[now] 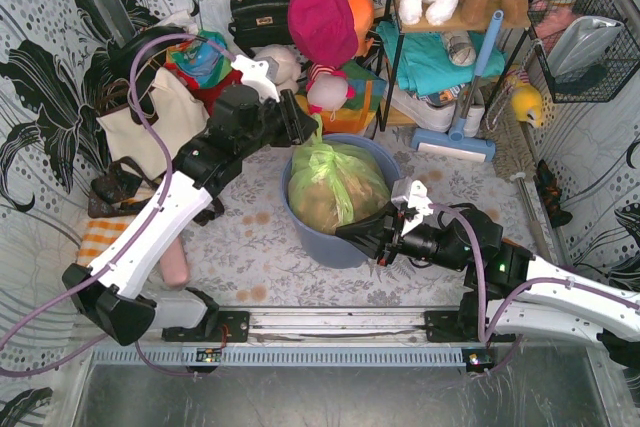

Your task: Tie the trash bag

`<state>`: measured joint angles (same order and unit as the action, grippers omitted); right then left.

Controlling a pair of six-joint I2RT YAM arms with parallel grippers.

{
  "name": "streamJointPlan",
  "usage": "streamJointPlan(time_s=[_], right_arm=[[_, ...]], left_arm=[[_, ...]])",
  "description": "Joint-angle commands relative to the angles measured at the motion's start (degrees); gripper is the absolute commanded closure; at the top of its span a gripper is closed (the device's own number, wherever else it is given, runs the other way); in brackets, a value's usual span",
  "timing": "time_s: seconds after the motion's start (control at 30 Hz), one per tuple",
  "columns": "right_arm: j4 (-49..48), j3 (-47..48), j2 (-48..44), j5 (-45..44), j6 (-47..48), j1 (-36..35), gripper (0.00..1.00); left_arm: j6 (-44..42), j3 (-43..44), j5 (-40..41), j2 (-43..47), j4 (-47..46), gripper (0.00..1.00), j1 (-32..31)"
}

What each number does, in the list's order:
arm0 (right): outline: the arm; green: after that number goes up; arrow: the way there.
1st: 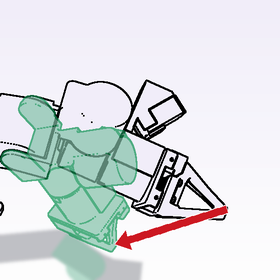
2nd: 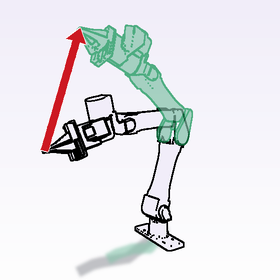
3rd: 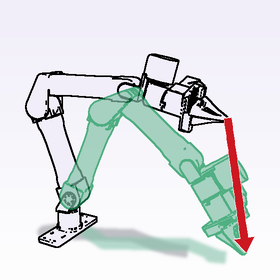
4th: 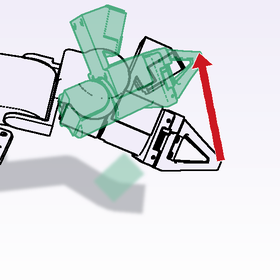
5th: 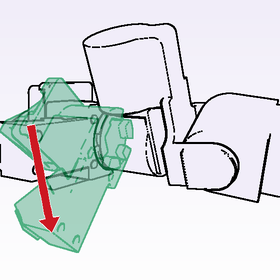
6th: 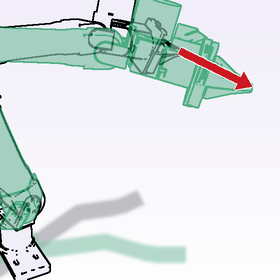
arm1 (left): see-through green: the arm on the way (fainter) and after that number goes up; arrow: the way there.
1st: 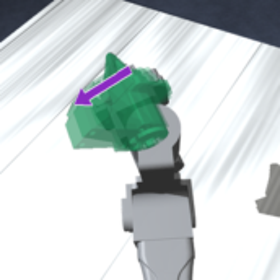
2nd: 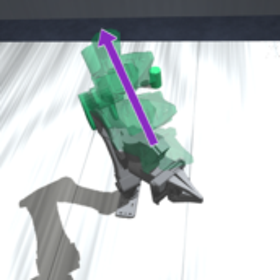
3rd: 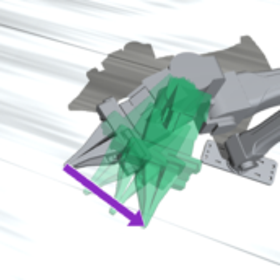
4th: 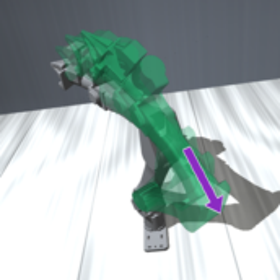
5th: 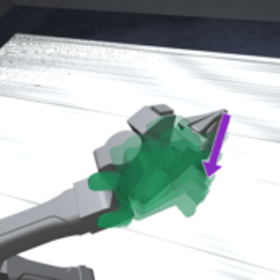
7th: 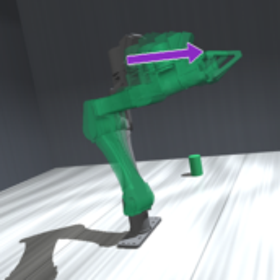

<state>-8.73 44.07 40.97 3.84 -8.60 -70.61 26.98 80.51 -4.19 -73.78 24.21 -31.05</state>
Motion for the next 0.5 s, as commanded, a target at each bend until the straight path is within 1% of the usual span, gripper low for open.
streamJointPlan(time_s=[0.0,0.17,0.47], right_arm=[[-3.1,1.1,-0.2,-0.3,0.9,-0.2,1.00],[-3.2,0.7,-0.5,-0.6,1.0,-0.2,1.00],[-3.6,0.3,-0.7,-1.2,1.4,-0.2,1.00]], left_arm=[[-1.5,3.7,2.7,-1.4,0.6,0.49,0.3],[-2.0,4.9,4.1,-2.1,2.4,0.51,0.3],[-2.3,5.3,5.2,-0.3,4.8,0.53,0.3]])
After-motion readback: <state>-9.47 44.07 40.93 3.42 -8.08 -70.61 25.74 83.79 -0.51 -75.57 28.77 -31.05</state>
